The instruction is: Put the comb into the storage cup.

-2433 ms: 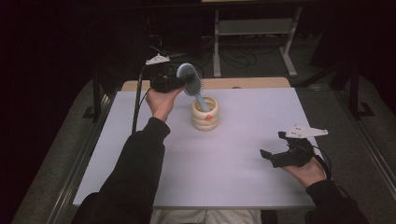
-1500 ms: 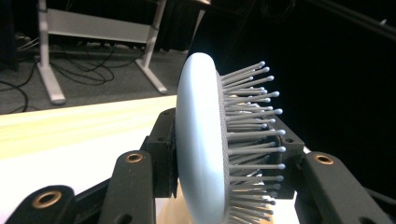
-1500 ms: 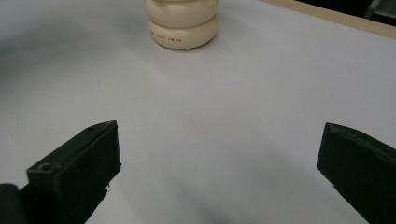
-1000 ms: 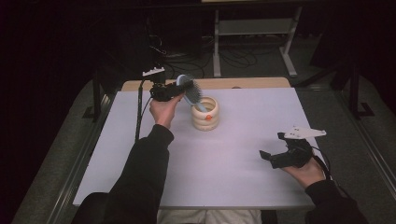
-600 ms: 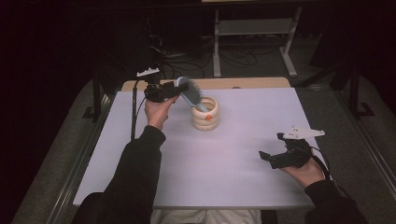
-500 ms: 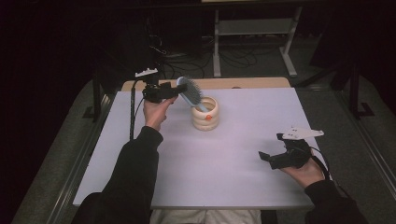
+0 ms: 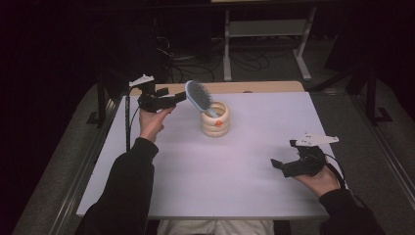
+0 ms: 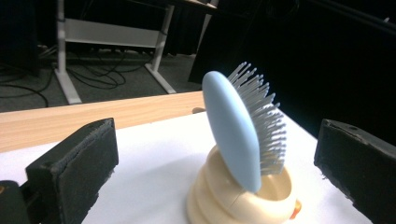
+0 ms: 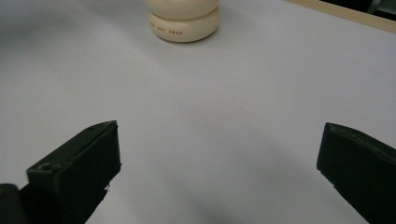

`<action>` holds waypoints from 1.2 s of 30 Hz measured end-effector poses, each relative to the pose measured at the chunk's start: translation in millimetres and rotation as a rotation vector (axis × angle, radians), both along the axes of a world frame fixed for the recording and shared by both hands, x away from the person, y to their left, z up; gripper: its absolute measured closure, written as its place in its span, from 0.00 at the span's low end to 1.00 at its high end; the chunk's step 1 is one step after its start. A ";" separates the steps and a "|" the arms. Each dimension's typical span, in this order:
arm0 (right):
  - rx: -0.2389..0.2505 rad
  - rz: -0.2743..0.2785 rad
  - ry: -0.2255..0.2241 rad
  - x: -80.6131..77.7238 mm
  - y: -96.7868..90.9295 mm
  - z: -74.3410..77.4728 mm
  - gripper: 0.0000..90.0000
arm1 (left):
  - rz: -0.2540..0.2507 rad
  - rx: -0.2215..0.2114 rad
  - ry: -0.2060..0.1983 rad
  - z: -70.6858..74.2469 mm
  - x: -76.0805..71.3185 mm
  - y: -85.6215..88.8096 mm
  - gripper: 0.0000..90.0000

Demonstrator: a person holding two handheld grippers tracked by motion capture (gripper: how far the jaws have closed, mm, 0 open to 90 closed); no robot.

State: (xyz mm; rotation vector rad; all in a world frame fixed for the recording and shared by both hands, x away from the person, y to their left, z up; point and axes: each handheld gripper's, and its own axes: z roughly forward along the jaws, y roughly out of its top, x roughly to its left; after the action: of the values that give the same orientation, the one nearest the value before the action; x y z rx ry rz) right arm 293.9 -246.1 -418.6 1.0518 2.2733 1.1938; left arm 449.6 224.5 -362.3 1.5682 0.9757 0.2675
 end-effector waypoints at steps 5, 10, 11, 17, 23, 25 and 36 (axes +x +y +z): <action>0.002 0.002 -0.003 -0.8 -0.2 0.6 0.00 | -0.013 0.021 -0.021 -5.0 -4.6 14.7 0.00; 0.005 0.004 -0.002 -0.6 -0.4 0.2 0.00 | -0.004 0.007 -0.021 -11.2 -7.8 30.8 0.00; 0.005 0.006 -0.003 -1.0 -0.3 0.5 0.00 | -0.003 0.016 -0.021 -11.9 -8.9 33.3 0.00; 0.010 -0.001 -0.004 -1.3 -2.9 1.0 0.00 | 0.000 0.061 -0.044 -14.8 -19.3 50.0 0.00; 0.007 0.008 0.004 -1.6 -1.3 -0.1 0.00 | 0.005 0.059 -0.052 -20.7 -27.8 62.6 0.00; 0.004 0.007 0.007 -1.2 -1.1 -0.6 0.00 | -0.001 0.073 -0.053 -22.1 -29.5 64.0 0.00; 0.012 0.013 0.009 -1.8 -0.7 -0.7 0.00 | -0.005 0.079 -0.062 -30.5 -43.1 76.4 0.00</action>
State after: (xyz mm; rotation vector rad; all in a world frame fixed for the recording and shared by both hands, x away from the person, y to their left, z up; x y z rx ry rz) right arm 292.1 -246.8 -419.3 1.0498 2.2861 1.2113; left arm 406.5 300.8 -392.7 1.6251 0.9225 0.3524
